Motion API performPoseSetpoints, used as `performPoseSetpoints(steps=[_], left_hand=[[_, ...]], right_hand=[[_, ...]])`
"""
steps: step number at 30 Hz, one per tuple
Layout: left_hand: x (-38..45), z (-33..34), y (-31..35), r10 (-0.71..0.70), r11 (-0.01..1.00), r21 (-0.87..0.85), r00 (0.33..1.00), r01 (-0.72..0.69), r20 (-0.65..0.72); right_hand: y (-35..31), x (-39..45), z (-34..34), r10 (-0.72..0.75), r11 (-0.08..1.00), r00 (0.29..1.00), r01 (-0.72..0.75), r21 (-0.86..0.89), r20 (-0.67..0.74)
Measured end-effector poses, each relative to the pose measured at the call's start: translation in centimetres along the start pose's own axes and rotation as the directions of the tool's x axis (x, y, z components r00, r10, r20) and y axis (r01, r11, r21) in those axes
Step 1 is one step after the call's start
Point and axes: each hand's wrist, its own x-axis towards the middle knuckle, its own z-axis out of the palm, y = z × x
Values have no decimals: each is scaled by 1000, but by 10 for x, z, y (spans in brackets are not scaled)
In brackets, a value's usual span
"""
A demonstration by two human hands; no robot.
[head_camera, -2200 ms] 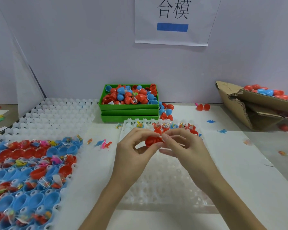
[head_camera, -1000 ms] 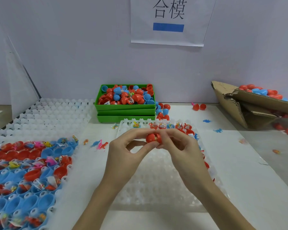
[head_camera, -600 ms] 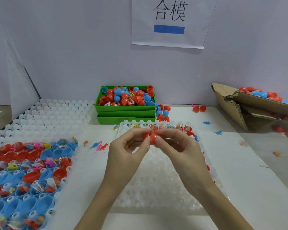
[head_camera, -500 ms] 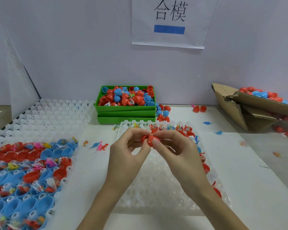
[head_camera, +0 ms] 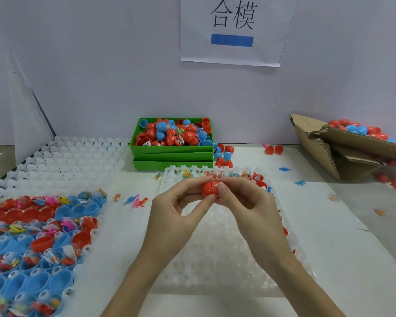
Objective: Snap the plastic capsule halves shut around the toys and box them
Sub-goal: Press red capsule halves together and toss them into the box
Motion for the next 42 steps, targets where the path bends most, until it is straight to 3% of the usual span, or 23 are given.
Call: performPoseSetpoints(steps=[4,12,18,25,30,34,42], left_hand=[[2,-3,-1,-29,999,-19,1000,29,5],[3,-5,5,-53,998,-35,999,52,-9],[4,-9,4,-14,999,-47,1000,13,-20],[-1,-3,2,166,966,211,985,-151,-55],[-2,1,-2,323,886,375,943,-274,-75],[-7,7,-5,477,742,551,878,-381,-36],[-8,6,-7,480,598,688,871,-411,103]], right_hand=[[2,1,0,-5,999,1000,5,-47,1],[1,-1,0,-18,1000,1000,18,17,-21],[0,-1,-2,-59,998,998,59,-33,4],[3,0,-1,-110,985,994,109,-133,3],[4,-7,6,-156,980,987,160,-119,42],[5,-12,15,-132,988,991,134,-81,31],[-1,-13,16,-102,987,994,105,-119,33]])
